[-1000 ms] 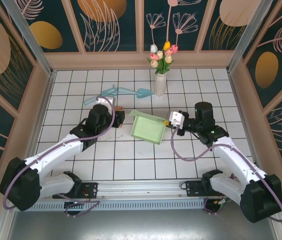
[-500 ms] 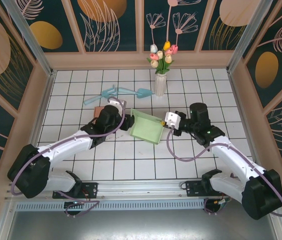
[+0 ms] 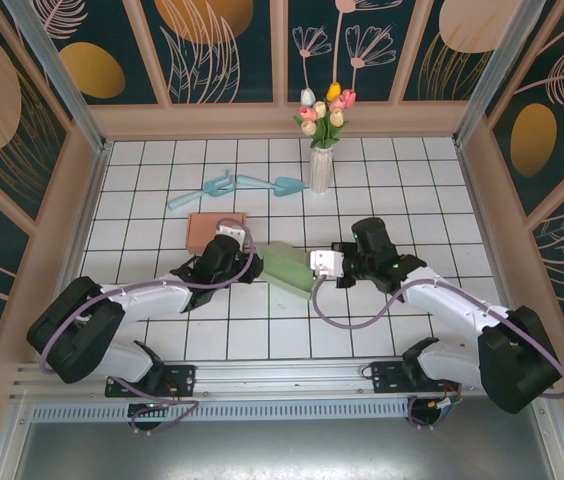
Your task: Fold the paper box
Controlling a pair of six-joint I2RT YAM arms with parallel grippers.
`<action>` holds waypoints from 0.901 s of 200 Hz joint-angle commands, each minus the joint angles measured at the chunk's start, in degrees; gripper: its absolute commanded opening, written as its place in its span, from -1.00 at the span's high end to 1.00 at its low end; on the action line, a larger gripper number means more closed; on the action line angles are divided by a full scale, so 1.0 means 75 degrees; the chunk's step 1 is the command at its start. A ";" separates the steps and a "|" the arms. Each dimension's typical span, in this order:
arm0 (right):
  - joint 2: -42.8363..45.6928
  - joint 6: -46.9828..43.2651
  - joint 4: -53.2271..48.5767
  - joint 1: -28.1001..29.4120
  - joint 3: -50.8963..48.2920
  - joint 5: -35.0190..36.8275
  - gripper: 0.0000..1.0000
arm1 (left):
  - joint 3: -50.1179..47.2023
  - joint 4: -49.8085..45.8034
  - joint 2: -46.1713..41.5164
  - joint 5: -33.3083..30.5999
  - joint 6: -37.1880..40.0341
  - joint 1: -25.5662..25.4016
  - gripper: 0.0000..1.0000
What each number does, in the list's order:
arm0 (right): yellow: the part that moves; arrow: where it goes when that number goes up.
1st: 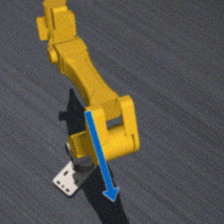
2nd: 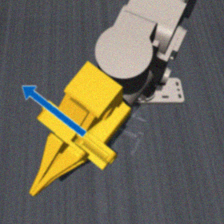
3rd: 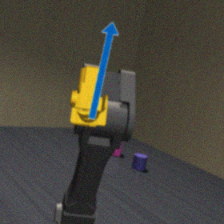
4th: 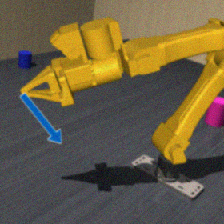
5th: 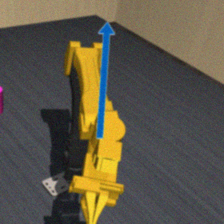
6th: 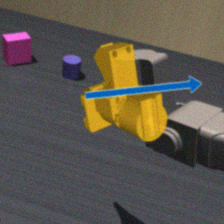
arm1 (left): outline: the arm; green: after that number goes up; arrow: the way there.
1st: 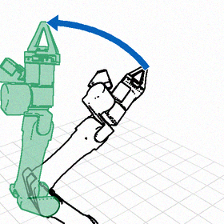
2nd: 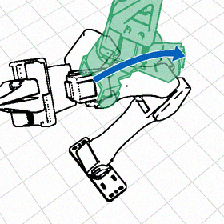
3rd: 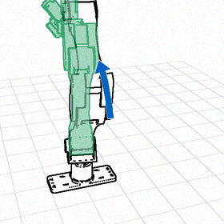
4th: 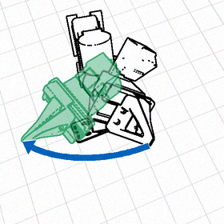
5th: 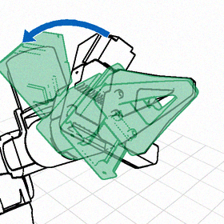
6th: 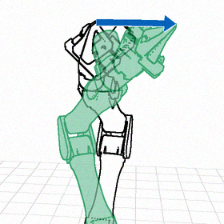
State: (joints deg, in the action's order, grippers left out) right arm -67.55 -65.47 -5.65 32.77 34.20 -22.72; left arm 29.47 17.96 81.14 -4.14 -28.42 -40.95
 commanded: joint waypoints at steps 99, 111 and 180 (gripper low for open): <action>-0.0036 -0.1216 -0.0618 0.1321 -0.0575 0.2578 0.63 | -0.0540 -0.2420 -0.3121 -0.3060 -0.1285 -0.0700 0.26; -0.0029 -0.1259 -0.0585 0.1476 -0.0575 0.2754 0.43 | -0.0468 -0.2450 -0.3398 -0.2847 -0.1338 -0.0725 0.26; 0.0385 -0.1382 -0.1557 0.2093 -0.0170 0.3619 0.06 | 0.0658 -0.1939 -0.1922 -0.2766 -0.1392 -0.1479 0.17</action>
State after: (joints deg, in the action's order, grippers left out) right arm -66.92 -75.00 -11.42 47.66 31.00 0.73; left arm 30.59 2.46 61.80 -23.09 -38.15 -49.34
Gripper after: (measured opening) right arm 0.443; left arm 0.409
